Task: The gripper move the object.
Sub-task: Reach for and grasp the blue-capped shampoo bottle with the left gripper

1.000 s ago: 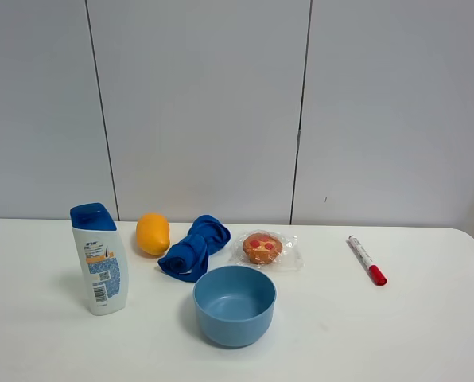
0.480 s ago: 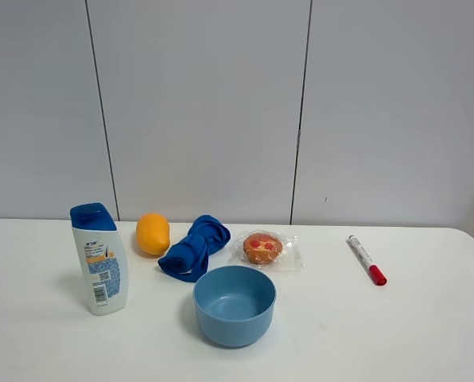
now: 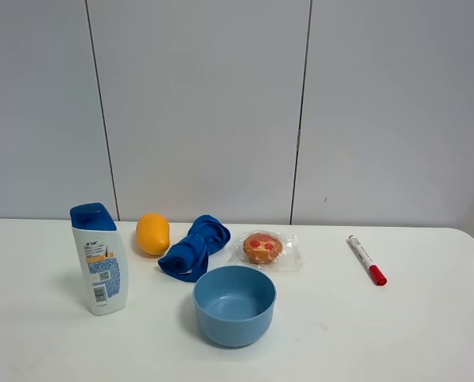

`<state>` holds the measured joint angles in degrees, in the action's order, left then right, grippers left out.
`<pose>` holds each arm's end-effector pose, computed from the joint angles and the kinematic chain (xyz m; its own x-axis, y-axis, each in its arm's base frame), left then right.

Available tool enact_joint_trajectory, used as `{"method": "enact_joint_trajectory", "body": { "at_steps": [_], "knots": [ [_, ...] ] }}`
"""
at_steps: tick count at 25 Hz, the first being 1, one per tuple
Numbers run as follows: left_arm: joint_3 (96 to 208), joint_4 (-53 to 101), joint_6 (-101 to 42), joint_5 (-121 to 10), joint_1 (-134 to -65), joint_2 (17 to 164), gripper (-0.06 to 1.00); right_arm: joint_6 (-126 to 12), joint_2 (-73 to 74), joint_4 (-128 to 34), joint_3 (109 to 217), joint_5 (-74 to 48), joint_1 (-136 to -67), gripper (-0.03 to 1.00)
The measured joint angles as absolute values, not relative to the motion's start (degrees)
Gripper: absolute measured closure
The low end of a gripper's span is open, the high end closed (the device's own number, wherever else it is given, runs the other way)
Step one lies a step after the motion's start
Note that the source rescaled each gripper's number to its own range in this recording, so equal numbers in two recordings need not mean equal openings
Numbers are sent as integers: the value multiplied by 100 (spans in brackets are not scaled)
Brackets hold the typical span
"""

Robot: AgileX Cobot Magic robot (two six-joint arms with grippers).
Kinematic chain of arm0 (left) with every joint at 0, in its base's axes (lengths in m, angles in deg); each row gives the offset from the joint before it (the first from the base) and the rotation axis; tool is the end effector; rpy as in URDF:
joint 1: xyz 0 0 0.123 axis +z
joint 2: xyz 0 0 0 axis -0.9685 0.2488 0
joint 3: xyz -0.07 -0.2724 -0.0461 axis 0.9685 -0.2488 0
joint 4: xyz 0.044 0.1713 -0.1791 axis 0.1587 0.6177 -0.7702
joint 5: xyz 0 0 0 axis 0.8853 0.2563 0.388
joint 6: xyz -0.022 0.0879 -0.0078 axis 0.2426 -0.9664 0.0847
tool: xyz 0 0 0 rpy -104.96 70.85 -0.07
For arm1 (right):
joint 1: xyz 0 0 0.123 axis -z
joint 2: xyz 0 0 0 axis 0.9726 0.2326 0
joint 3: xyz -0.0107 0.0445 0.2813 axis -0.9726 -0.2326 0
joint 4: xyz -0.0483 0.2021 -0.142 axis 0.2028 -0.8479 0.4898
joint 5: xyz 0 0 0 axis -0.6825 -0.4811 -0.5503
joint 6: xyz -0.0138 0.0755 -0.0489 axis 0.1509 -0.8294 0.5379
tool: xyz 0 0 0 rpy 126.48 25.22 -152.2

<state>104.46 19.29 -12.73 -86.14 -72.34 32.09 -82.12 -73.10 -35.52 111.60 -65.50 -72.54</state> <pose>0.0500 -0.0134 0.3299 -0.1925 0.0234 -0.9810 0.1249 0.9922 -0.0008 -0.0066 -0.0046 0.2779 -0.4548 0.0454 -0.8894 0.1250 0.9921 -0.0133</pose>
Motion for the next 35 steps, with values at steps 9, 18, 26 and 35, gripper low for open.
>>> {"method": "enact_joint_trajectory", "body": {
  "at_steps": [9,18,26,35],
  "knots": [
    [10446,1791,-2492,-7671,-7234,4704,-6,-8212,-7310,-3552,11160,-6550,-7254,-3],
    [9725,1756,-2478,-5302,-7938,5997,-6,-8212,-7310,-3552,11160,-6550,-7254,-3],
    [9675,2428,-1714,-4129,-9325,7378,-6,-8212,-7310,-3552,11160,-6550,-7254,-3],
    [9669,3240,-220,-3344,-9599,8269,-6,-8212,-7310,-3552,11160,-6550,-7254,-3]
  ]
}}
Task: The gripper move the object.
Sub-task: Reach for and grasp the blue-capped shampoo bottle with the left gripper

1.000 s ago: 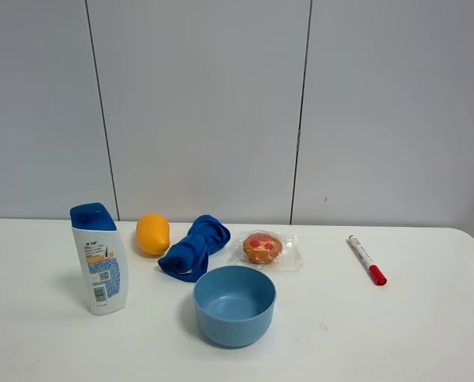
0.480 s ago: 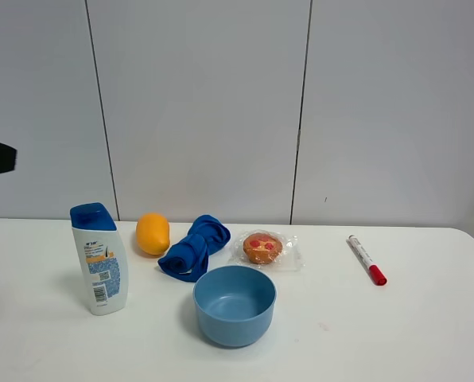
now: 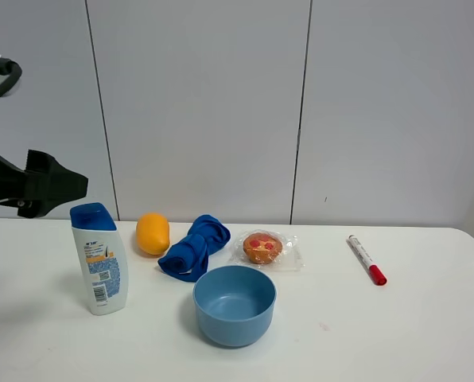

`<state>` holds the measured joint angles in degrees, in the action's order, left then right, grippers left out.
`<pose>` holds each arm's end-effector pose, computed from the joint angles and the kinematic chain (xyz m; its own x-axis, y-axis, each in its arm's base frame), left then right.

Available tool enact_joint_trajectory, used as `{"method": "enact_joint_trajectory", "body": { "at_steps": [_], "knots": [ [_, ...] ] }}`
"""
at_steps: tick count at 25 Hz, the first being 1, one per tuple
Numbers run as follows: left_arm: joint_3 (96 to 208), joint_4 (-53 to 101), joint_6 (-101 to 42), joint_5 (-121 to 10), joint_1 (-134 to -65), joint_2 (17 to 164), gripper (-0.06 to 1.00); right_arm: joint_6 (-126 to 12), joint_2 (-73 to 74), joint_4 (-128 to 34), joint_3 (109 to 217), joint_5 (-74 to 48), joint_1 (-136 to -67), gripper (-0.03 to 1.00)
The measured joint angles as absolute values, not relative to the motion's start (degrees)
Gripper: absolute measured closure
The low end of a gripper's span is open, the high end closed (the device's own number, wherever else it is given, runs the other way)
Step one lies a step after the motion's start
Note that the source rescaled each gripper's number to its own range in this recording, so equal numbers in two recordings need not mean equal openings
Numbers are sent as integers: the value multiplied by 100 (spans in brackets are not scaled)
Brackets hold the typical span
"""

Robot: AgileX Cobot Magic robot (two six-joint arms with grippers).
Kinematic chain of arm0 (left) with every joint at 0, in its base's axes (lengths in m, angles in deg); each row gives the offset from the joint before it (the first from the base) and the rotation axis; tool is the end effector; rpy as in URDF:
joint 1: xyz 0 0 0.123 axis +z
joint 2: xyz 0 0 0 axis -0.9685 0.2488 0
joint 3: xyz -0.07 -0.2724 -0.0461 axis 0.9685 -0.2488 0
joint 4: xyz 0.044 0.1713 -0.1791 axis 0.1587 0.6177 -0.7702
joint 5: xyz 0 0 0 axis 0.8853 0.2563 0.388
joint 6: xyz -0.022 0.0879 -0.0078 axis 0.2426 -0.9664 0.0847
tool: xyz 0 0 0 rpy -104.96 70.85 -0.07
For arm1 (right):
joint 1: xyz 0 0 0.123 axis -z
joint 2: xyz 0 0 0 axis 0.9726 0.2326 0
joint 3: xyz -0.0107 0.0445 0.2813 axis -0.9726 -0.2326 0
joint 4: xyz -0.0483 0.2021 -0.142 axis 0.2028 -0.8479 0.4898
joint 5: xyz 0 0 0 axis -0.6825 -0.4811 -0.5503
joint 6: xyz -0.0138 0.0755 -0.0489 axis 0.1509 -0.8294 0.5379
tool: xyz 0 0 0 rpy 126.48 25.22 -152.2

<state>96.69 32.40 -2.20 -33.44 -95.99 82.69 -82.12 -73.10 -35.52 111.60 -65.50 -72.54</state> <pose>0.2067 -0.0742 0.2362 -0.2868 0.1392 -0.9478 0.3331 0.9421 0.0376 -0.0066 -0.0046 0.2779 -0.4548 0.0454 -0.8894 0.1250 0.9921 -0.0133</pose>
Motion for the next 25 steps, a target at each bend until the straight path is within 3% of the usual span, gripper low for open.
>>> {"method": "enact_joint_trajectory", "body": {
  "at_steps": [14,25],
  "knots": [
    [8596,3705,181,-1613,-9599,9048,-6,-8212,-7310,-3552,11160,-6550,-7254,-3],
    [8496,3998,199,-186,-9599,10793,-6,-8212,-7310,-3552,11160,-6550,-7254,-3]
  ]
}}
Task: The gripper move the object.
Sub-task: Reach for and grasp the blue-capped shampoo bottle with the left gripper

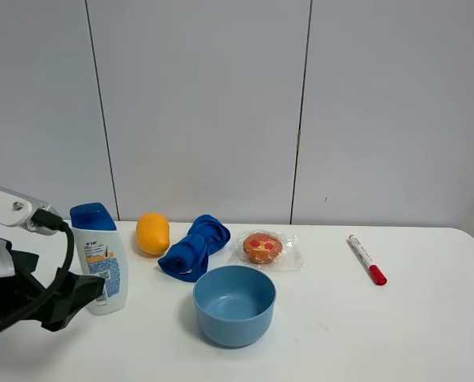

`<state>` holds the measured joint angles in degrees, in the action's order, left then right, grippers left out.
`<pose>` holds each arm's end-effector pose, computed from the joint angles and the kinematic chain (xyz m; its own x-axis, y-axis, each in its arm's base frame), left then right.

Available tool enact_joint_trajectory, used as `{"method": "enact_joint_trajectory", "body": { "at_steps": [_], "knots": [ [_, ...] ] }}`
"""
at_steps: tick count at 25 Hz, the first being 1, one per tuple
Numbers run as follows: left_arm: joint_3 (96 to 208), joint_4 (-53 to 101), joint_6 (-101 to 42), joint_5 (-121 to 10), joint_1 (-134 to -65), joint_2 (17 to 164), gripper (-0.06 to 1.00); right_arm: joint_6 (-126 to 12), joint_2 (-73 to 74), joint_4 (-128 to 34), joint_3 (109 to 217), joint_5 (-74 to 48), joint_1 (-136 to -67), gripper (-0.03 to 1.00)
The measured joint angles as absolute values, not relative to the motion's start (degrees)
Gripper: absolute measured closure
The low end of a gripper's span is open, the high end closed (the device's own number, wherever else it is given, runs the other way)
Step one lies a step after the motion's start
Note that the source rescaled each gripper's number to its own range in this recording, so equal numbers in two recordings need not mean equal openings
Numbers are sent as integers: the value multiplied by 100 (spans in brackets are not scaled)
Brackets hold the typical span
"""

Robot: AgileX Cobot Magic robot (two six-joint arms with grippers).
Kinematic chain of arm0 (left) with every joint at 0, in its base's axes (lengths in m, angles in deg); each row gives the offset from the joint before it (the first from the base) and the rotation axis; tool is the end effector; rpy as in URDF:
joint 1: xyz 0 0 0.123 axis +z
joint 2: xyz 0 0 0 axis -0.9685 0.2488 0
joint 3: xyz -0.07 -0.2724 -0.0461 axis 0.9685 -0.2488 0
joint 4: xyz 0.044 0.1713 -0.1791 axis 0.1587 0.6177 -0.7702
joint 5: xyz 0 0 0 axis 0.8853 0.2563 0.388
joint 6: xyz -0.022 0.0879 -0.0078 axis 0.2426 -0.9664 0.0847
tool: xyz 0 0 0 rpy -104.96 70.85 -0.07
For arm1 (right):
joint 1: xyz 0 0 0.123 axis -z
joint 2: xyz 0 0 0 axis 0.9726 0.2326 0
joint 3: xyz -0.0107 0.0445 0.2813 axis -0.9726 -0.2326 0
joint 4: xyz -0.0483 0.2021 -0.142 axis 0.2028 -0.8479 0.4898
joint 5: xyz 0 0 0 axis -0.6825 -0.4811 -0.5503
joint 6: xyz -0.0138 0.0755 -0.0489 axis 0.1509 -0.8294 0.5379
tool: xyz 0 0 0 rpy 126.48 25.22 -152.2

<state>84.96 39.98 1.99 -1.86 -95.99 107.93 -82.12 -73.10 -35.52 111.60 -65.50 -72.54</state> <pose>0.2040 -0.0791 0.1341 -0.3512 0.2051 -0.9136 0.4025 0.9140 0.0505 -0.0066 -0.0046 0.2779 -0.4548 0.0454 -0.8894 0.1250 0.9921 -0.0133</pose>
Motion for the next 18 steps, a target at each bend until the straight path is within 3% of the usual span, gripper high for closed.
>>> {"method": "enact_joint_trajectory", "body": {
  "at_steps": [7,18],
  "knots": [
    [8484,4008,96,1116,-9599,11779,-6,-8212,-7310,-3552,11160,-6550,-7254,-3],
    [8896,4027,90,1320,-9599,12156,-6,-8212,-7310,-3552,11160,-6550,-7254,-3]
  ]
}}
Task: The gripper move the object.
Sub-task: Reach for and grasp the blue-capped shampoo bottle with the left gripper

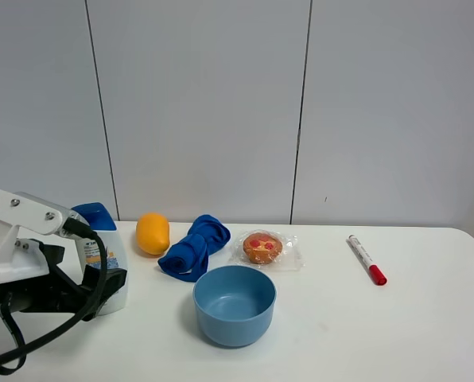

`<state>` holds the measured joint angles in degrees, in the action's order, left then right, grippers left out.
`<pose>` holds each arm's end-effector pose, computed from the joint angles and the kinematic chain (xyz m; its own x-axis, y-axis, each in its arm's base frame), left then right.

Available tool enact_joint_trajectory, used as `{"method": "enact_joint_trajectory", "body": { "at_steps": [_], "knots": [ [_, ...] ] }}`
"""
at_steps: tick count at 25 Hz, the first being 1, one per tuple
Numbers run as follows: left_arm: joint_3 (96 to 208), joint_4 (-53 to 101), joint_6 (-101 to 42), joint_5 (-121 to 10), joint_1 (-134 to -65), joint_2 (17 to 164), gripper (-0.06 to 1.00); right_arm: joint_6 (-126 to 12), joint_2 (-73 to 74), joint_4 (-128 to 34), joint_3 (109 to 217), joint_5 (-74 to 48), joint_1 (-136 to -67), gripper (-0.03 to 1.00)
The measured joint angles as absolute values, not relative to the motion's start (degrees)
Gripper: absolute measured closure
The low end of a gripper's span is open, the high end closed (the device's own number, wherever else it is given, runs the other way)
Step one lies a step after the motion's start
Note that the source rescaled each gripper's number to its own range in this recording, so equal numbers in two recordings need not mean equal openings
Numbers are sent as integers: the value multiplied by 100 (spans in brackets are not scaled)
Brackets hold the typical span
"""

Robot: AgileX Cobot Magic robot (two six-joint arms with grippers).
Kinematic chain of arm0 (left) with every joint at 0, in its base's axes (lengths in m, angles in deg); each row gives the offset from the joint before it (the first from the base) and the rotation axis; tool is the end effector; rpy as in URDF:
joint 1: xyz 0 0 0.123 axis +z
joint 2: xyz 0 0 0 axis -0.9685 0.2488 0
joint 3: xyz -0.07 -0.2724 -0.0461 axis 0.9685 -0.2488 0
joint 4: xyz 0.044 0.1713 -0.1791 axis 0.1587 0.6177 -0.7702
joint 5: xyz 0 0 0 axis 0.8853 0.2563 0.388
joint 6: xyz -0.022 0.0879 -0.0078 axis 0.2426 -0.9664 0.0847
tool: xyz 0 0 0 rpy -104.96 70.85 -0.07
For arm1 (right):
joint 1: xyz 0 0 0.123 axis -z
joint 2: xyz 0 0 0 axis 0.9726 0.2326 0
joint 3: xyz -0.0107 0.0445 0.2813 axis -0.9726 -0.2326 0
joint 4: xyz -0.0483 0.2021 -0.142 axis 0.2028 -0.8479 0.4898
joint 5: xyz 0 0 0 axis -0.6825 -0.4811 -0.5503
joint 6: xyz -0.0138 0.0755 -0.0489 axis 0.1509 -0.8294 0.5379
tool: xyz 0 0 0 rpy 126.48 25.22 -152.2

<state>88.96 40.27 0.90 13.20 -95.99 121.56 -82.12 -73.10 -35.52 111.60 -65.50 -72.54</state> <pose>0.2297 -0.0897 0.1118 -0.2631 0.1846 -0.9469 0.4103 0.9098 0.0634 -0.0066 -0.0046 0.2779 -0.4548 0.0454 -0.8894 0.1250 0.9921 -0.0133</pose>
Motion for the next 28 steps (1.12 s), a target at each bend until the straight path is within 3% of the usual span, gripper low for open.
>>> {"method": "enact_joint_trajectory", "body": {
  "at_steps": [28],
  "knots": [
    [9838,4038,90,1085,-9599,12863,-6,-8212,-7310,-3552,11160,-6550,-7254,-3]
  ]
}}
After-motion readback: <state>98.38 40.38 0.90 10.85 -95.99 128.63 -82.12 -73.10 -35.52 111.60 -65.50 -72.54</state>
